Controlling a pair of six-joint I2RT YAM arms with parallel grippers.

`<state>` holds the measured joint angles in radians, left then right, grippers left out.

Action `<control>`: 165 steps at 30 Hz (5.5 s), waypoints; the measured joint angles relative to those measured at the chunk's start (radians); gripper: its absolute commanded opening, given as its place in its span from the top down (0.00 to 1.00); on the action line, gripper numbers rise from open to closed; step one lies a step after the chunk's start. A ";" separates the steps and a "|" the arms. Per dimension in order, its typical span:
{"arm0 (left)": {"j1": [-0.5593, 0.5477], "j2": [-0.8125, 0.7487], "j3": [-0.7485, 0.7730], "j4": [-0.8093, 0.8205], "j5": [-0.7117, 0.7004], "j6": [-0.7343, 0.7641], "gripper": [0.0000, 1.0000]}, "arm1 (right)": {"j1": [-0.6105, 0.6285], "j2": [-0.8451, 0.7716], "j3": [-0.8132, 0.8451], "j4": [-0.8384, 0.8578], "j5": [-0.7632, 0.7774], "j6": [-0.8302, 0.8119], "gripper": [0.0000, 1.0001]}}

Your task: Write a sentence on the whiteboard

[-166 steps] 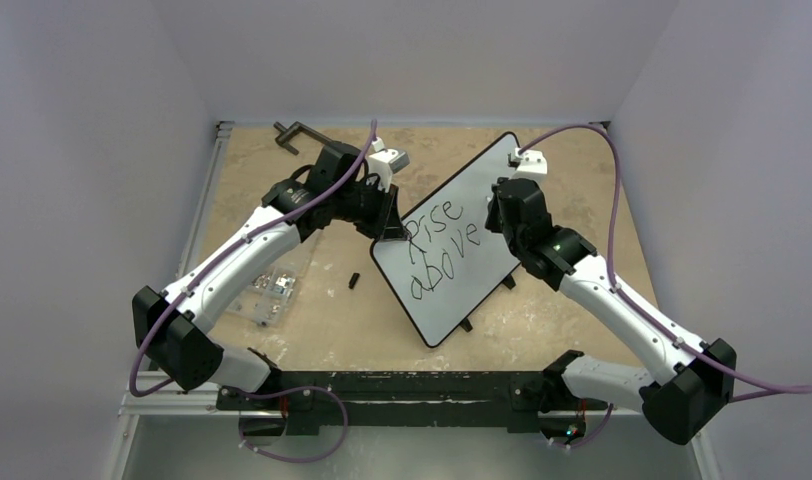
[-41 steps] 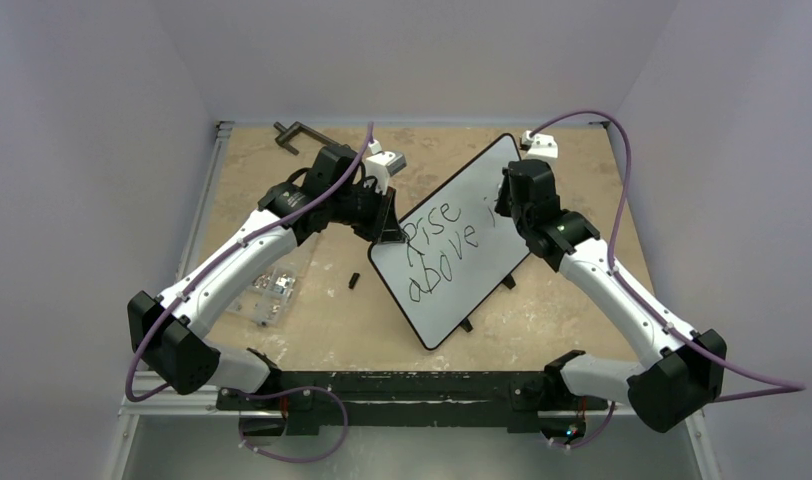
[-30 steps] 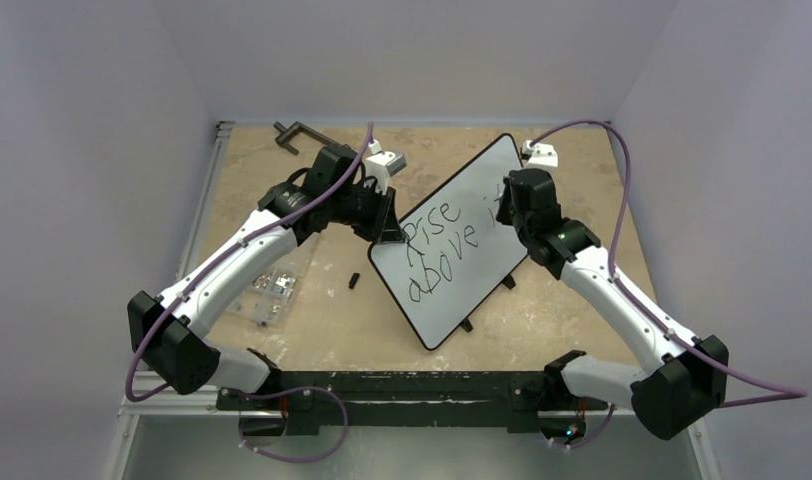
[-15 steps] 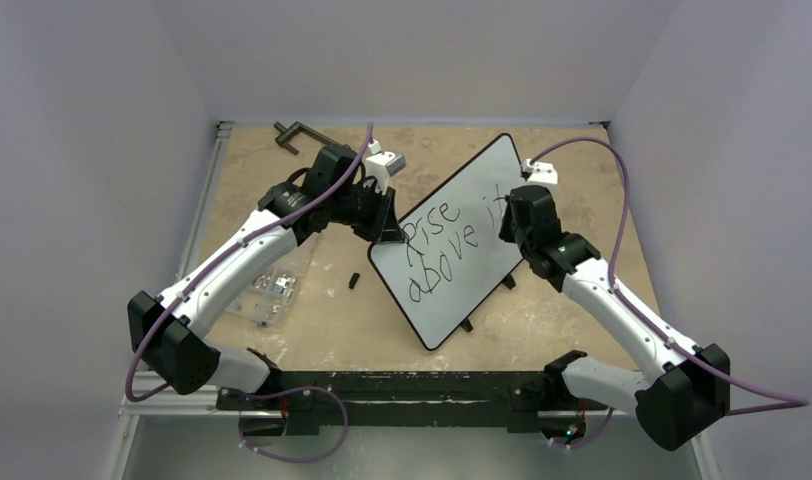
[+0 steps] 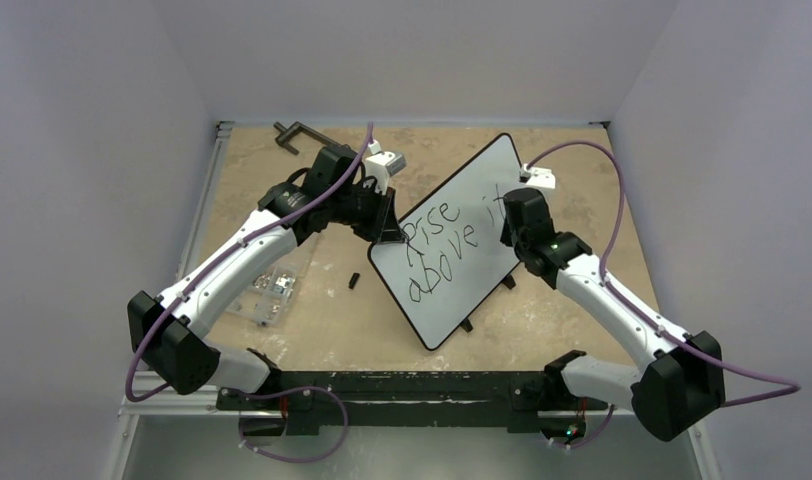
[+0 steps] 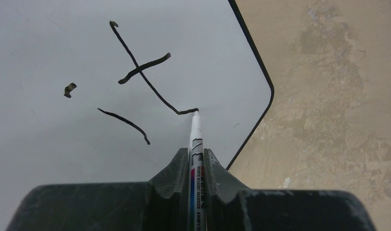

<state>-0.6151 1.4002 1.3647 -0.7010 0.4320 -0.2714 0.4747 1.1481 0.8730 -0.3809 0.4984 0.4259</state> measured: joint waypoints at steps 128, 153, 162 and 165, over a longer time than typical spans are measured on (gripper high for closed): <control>0.025 0.016 0.004 -0.007 -0.009 0.002 1.00 | 0.371 -0.042 -0.052 -0.362 -0.326 0.184 1.00; 0.025 0.016 0.004 -0.008 -0.009 0.002 1.00 | 0.371 -0.062 0.047 -0.348 -0.263 0.183 1.00; 0.025 0.016 0.004 -0.008 -0.009 0.002 1.00 | 0.370 -0.064 0.047 -0.343 -0.293 0.180 1.00; 0.025 0.016 0.004 -0.008 -0.009 0.002 1.00 | 0.370 -0.069 0.047 -0.338 -0.311 0.180 1.00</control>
<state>-0.5900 1.4158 1.3689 -0.7086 0.4229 -0.2695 0.8452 1.0794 0.9199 -0.7193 0.1875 0.6060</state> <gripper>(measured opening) 0.081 0.092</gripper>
